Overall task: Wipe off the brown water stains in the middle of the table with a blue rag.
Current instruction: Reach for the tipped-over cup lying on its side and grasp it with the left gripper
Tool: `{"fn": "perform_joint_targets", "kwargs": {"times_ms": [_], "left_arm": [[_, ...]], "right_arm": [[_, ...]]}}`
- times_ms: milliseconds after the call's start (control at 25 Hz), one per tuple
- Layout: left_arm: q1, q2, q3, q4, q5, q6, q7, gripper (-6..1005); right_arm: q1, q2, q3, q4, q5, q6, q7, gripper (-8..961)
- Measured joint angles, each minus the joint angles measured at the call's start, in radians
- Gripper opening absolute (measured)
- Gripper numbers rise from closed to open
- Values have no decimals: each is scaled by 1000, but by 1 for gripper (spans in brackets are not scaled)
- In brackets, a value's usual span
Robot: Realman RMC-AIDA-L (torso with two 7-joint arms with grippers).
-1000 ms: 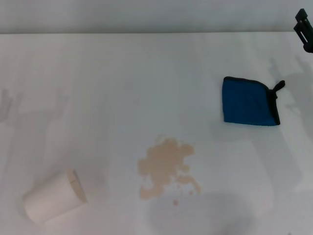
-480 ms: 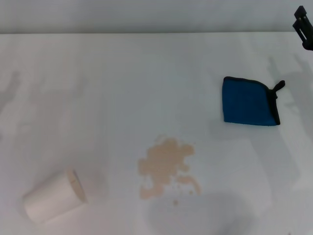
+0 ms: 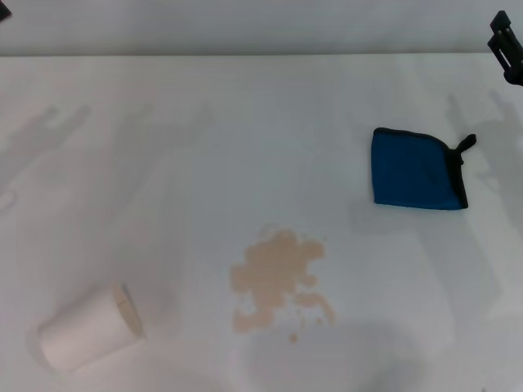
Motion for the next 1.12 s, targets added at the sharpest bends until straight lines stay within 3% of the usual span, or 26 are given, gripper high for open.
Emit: {"fn": "perform_joint_targets", "kwargs": {"times_ms": [280, 440, 600, 800, 1120], "left_arm": [[-12, 63, -2, 227, 377, -100, -319, 862], [-65, 87, -46, 352, 630, -266, -512, 862], [-128, 78, -129, 501, 886, -469, -617, 861], [-195, 65, -136, 644, 1095, -663, -628, 859], [-290, 36, -129, 695, 1286, -858, -612, 858]], "right_arm": [[0, 0, 2, 1, 0, 2, 0, 796], [0, 0, 6, 2, 0, 17, 0, 796], [0, 0, 7, 0, 0, 35, 0, 796], [7, 0, 8, 0, 8, 35, 0, 796], [12, -1, 9, 1, 29, 48, 0, 796]]}}
